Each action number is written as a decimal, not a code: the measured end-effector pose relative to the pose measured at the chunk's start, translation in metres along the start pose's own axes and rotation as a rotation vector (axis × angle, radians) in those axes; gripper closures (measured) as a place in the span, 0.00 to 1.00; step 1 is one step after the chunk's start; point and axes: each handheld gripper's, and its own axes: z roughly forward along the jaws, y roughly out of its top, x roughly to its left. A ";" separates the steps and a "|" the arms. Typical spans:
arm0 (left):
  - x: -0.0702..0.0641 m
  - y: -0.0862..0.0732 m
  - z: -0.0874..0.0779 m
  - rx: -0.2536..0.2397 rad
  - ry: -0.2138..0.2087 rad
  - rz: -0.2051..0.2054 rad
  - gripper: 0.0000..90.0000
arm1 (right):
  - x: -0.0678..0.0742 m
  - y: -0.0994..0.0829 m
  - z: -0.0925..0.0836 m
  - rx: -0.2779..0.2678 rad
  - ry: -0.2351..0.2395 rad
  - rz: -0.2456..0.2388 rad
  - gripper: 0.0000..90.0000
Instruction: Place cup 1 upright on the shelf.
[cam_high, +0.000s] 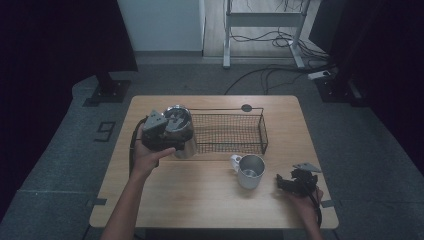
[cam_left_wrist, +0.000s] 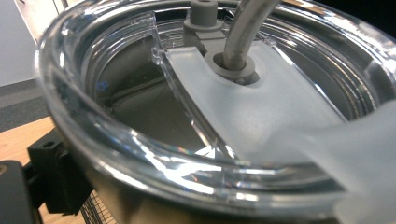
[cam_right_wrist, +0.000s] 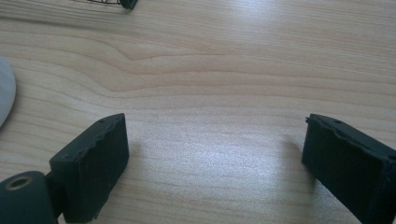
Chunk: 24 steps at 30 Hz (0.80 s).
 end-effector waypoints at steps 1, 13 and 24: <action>0.001 0.001 0.001 0.001 0.001 -0.002 0.04 | 0.000 0.000 0.000 0.000 0.000 0.000 0.08; 0.010 0.005 0.009 -0.008 -0.007 -0.005 0.04 | 0.000 0.000 0.000 0.000 0.000 0.000 0.08; 0.019 0.009 0.024 0.000 -0.004 -0.007 0.04 | 0.000 0.000 0.000 -0.004 -0.001 0.001 0.08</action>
